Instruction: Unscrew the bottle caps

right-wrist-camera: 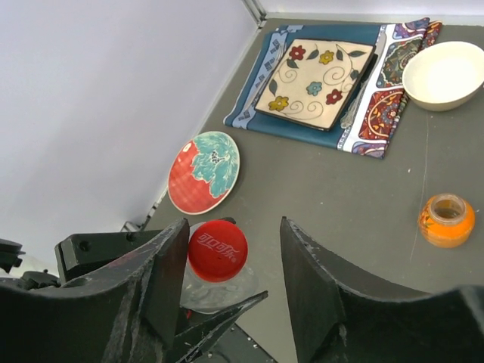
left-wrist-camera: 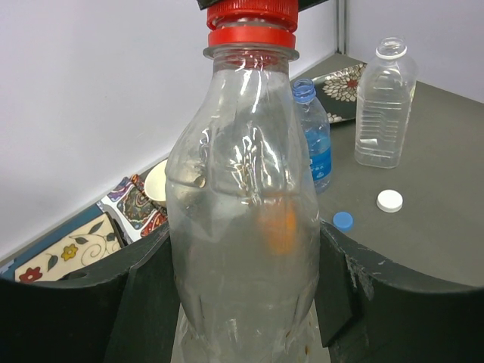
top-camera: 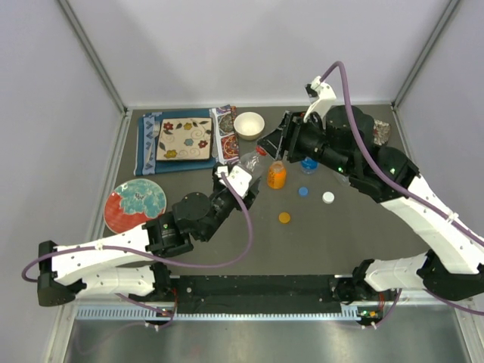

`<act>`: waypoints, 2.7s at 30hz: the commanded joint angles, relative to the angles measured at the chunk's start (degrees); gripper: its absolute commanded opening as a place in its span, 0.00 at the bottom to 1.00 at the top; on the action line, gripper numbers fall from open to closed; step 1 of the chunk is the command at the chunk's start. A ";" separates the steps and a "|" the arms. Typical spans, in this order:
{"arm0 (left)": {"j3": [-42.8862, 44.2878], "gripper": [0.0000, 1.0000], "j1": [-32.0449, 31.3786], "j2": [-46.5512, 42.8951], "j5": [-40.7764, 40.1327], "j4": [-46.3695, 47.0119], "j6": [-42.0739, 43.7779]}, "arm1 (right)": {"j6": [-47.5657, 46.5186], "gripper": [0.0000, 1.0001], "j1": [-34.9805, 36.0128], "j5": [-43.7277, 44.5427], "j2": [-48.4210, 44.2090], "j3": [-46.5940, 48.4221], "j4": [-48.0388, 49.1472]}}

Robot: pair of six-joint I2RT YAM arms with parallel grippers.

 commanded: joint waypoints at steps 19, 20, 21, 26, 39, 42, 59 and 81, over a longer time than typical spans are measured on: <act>-0.48 0.36 -0.48 -1.08 -1.44 3.43 0.24 | 0.62 0.51 0.70 -4.34 -0.18 -1.85 2.82; -0.48 0.36 -0.48 -1.17 -1.44 3.43 0.24 | 0.62 0.50 0.70 -4.17 -0.27 -1.76 2.82; -0.48 0.36 -0.48 -1.08 -1.44 3.43 0.32 | 0.53 0.50 0.79 -3.99 -0.27 -1.85 2.90; -0.66 0.36 -0.48 -1.08 -1.35 3.43 0.33 | 0.45 0.38 0.70 -3.55 -0.53 -2.02 3.08; 0.48 0.43 6.17 -8.46 30.33 -2.01 -10.56 | -13.67 0.00 0.70 -20.93 -3.69 -1.85 7.21; 3.46 0.41 13.81 -8.64 53.70 -4.83 -18.29 | -18.96 0.00 0.70 -29.98 -5.62 -1.32 7.21; 5.32 0.42 23.87 -0.38 96.91 10.89 -43.18 | -31.90 0.00 0.62 -61.37 -14.06 -6.41 8.53; 1.72 0.41 29.14 3.05 101.31 15.65 -47.49 | -34.89 0.00 0.53 -71.59 -15.48 -5.10 8.01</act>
